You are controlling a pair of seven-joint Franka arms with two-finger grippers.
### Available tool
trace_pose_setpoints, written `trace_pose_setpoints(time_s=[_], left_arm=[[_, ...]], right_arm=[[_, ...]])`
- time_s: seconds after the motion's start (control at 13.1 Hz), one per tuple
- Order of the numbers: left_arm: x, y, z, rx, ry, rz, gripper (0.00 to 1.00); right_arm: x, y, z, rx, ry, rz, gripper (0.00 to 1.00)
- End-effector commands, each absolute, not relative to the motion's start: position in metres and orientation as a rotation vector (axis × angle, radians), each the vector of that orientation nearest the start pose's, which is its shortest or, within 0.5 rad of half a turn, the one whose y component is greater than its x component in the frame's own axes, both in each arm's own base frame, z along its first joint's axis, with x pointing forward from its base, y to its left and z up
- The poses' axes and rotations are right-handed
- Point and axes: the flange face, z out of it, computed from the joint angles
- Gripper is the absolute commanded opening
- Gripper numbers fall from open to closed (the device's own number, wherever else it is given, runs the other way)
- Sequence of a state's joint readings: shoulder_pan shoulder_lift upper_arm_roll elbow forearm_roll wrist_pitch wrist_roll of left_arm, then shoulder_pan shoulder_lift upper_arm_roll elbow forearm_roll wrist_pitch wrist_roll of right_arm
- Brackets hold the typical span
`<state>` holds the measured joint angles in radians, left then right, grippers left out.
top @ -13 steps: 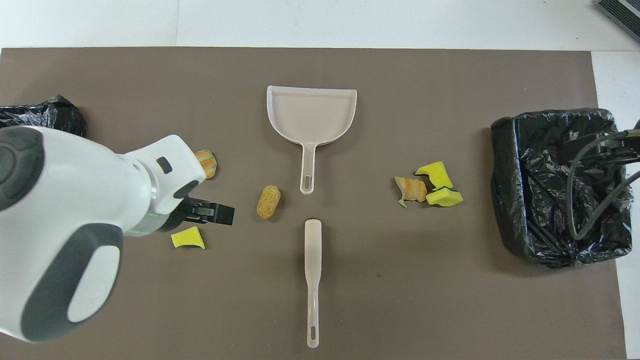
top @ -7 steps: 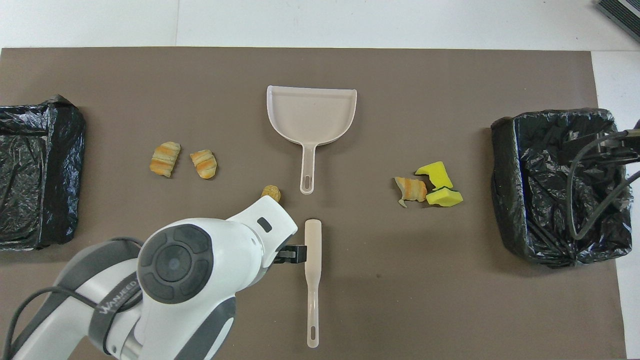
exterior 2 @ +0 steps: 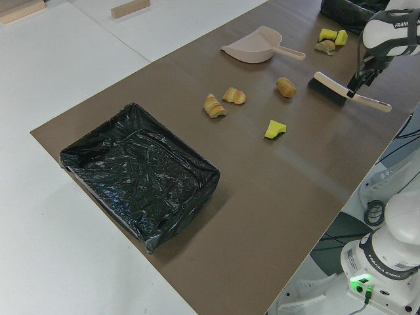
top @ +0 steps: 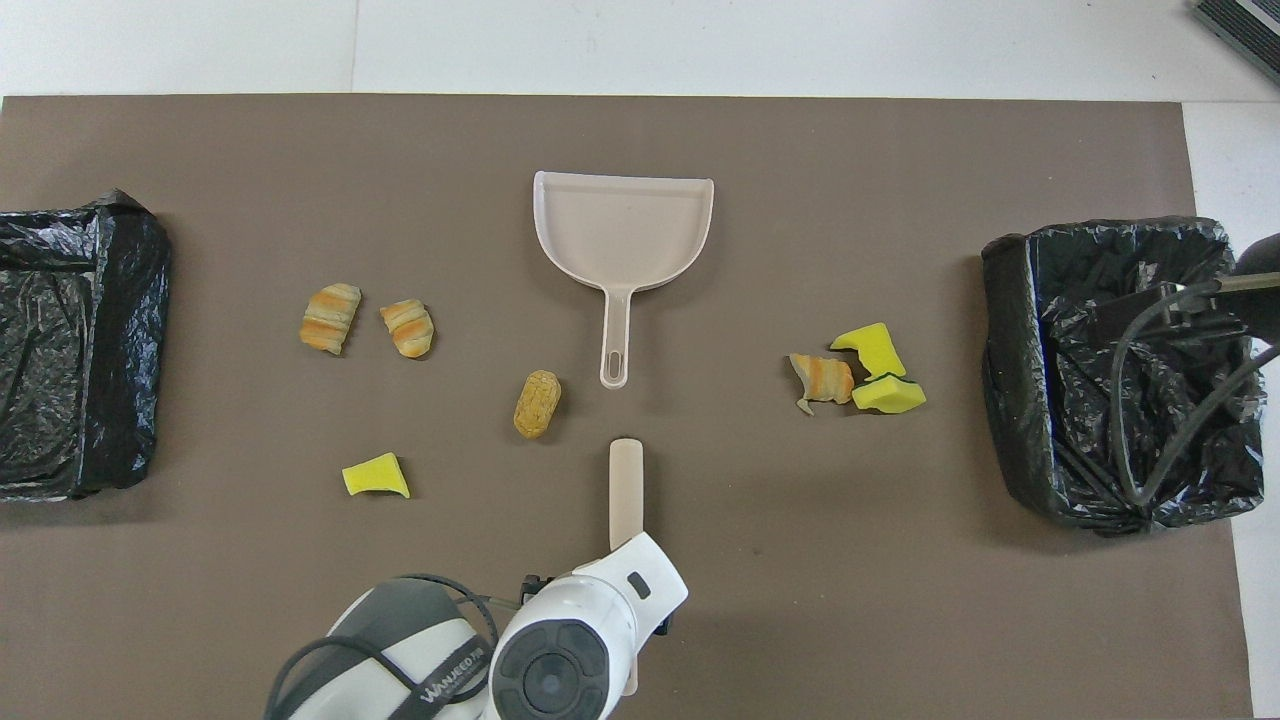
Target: Sweep and dump trash in bin
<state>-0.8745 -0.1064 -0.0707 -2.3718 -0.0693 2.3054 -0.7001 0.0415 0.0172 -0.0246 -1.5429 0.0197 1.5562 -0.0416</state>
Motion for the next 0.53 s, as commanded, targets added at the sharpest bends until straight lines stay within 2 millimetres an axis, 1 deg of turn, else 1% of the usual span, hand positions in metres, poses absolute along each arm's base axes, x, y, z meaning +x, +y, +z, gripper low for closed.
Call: trace_pose_setpoints(time_s=[0.0,0.08,0.15,0.23,0.3,0.38,0.46], left_arm=[[0.266,-0.411,0.362,-3.181,0.240,-0.027,1.00],[0.261,-0.414,0.361,-3.173,0.267,-0.031,1.00],[0.260,-0.414,0.357,-3.164,0.275,-0.028,1.00],[0.260,-0.415,0.355,-3.163,0.277,-0.030,1.00],[0.260,-0.415,0.353,-3.162,0.279,-0.028,0.94],[0.260,-0.416,0.349,-3.153,0.285,-0.025,0.84],[0.259,-0.417,0.343,-3.140,0.295,-0.018,0.79]], right_arm=[[0.563,0.048,0.624,-3.098,-0.159,-0.112,1.00],[0.570,0.071,0.616,-3.095,-0.143,-0.148,1.00],[0.574,0.101,0.611,-3.085,-0.124,-0.172,1.00],[0.579,0.123,0.597,-3.079,-0.119,-0.161,1.00],[0.587,0.147,0.587,-3.035,-0.117,-0.187,1.00],[0.590,0.162,0.581,-2.997,-0.092,-0.184,1.00],[0.595,0.179,0.564,-2.993,-0.061,-0.152,1.00]])
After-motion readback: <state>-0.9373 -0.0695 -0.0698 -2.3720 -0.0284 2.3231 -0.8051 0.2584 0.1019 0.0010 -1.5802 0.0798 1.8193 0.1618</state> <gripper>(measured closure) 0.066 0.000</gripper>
